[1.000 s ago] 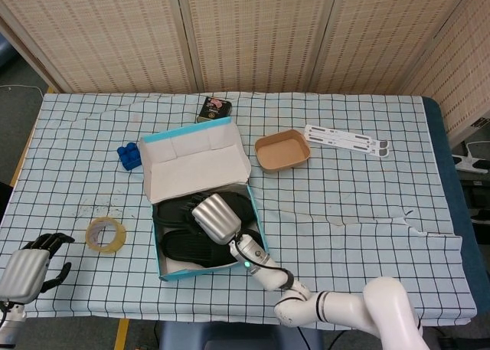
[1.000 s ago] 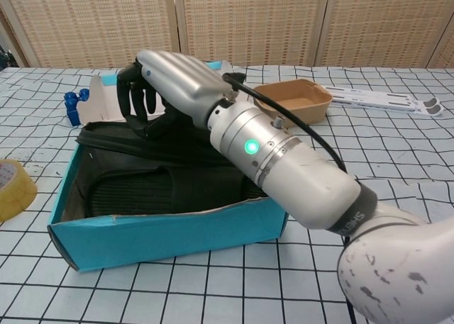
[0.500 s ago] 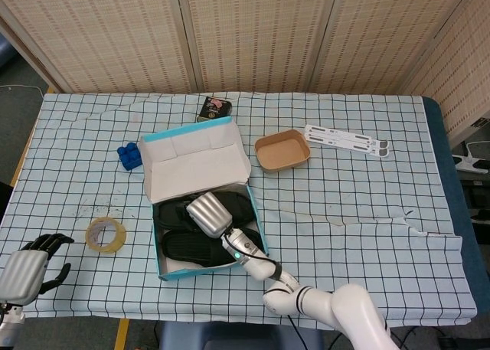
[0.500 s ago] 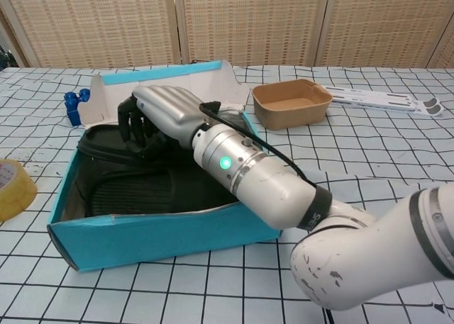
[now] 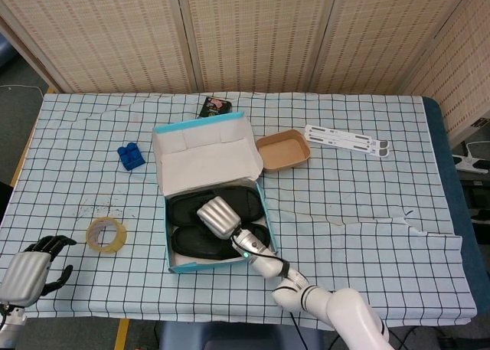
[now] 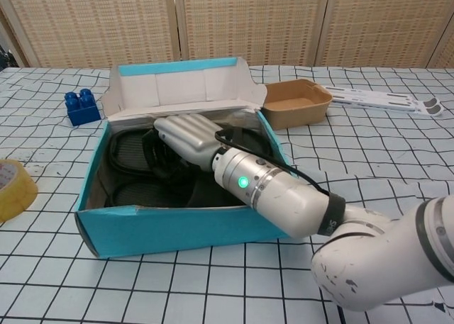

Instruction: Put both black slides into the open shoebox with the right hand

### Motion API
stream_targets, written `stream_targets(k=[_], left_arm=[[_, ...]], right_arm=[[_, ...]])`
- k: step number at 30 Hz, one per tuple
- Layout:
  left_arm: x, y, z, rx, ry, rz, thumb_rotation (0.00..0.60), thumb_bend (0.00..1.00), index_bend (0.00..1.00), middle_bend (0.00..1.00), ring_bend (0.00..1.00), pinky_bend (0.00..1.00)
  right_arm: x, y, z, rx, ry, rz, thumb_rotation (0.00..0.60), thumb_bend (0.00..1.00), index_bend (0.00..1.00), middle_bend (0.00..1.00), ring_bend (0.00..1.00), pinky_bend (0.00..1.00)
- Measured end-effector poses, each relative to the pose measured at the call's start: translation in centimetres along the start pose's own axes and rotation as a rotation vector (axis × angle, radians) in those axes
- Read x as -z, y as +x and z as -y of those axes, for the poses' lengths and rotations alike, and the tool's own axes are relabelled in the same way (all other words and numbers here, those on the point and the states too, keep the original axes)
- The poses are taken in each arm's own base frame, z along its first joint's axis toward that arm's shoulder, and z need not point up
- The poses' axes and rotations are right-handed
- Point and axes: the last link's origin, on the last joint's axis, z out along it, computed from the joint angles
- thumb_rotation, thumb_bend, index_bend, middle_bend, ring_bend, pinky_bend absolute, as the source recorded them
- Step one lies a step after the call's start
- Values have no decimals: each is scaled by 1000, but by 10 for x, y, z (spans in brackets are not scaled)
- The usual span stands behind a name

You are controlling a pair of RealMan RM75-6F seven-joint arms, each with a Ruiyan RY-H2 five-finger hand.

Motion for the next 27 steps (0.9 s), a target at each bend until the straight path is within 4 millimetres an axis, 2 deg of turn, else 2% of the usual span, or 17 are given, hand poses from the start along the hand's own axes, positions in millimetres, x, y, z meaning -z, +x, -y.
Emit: stream_targets(k=[7, 11, 16, 18, 23, 27], left_arm=[[-2, 0, 0, -2, 0, 6, 600, 382, 311, 287, 245, 425], [-4, 0, 1, -5, 0, 7, 600, 383, 311, 287, 245, 425], [-5, -1, 1, -10, 1, 9, 600, 384, 311, 287, 245, 425], [-6, -1, 1, -13, 2, 10, 600, 383, 311, 287, 245, 425], [-6, -3, 2, -19, 11, 14, 600, 384, 311, 288, 246, 425], [-6, -3, 2, -22, 12, 10, 600, 382, 312, 287, 246, 425]], right_arm=[[0, 5, 1, -24, 8, -36, 600, 692, 749, 604, 479, 612], [1, 16, 7, -68, 43, -104, 600, 673, 713, 603, 420, 592], [9, 35, 19, -122, 125, -196, 600, 593, 594, 468, 257, 316], [15, 47, 22, -134, 160, -232, 600, 562, 557, 420, 204, 251], [32, 75, 25, -142, 216, -281, 600, 466, 476, 350, 133, 160], [55, 101, 18, -111, 216, -297, 600, 459, 456, 345, 123, 157]])
